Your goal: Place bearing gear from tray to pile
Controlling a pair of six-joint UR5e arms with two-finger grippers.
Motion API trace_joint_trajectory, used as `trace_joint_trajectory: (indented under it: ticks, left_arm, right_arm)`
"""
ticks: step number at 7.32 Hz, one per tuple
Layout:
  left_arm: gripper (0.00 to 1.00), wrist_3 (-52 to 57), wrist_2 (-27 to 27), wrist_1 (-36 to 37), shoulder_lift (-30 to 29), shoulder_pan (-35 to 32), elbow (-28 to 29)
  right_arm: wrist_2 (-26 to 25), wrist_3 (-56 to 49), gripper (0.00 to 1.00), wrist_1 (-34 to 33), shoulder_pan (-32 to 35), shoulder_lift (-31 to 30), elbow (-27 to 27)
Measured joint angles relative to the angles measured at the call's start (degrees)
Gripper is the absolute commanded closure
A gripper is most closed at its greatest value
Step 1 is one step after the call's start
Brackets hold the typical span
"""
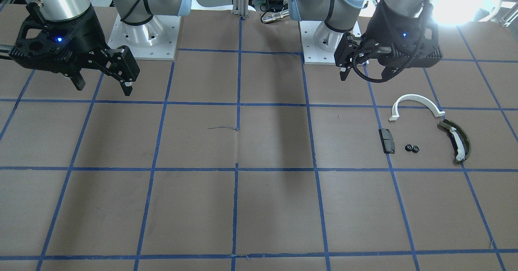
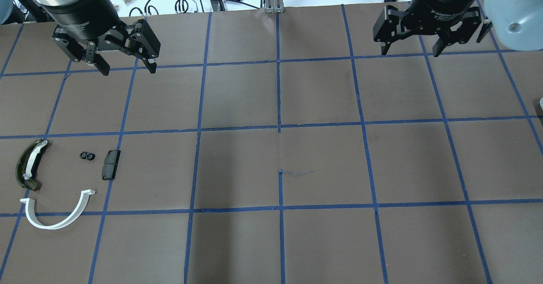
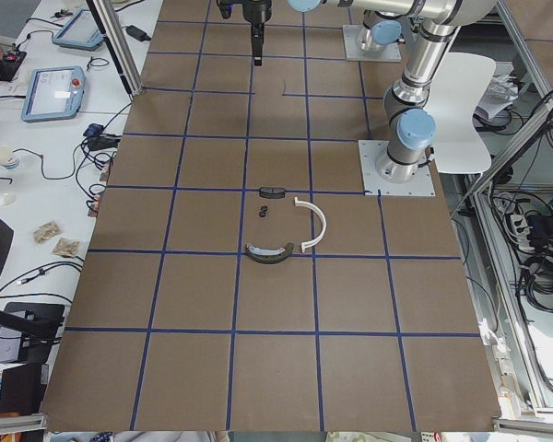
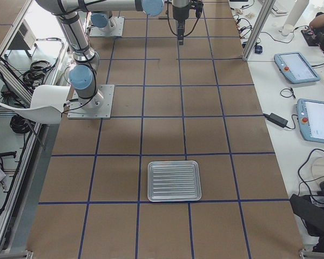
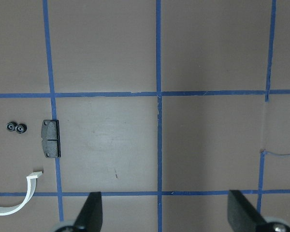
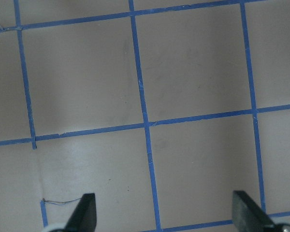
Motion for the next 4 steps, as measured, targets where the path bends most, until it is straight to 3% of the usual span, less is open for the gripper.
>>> trace_joint_trajectory:
  ticks: [4]
  left_arm:
    - [0.08, 0.2, 0.1, 0.0, 0.0, 0.1, 0.0]
  right_arm:
    - [-0.1, -0.1, 0.0, 0.0, 0.0, 0.0, 0.1]
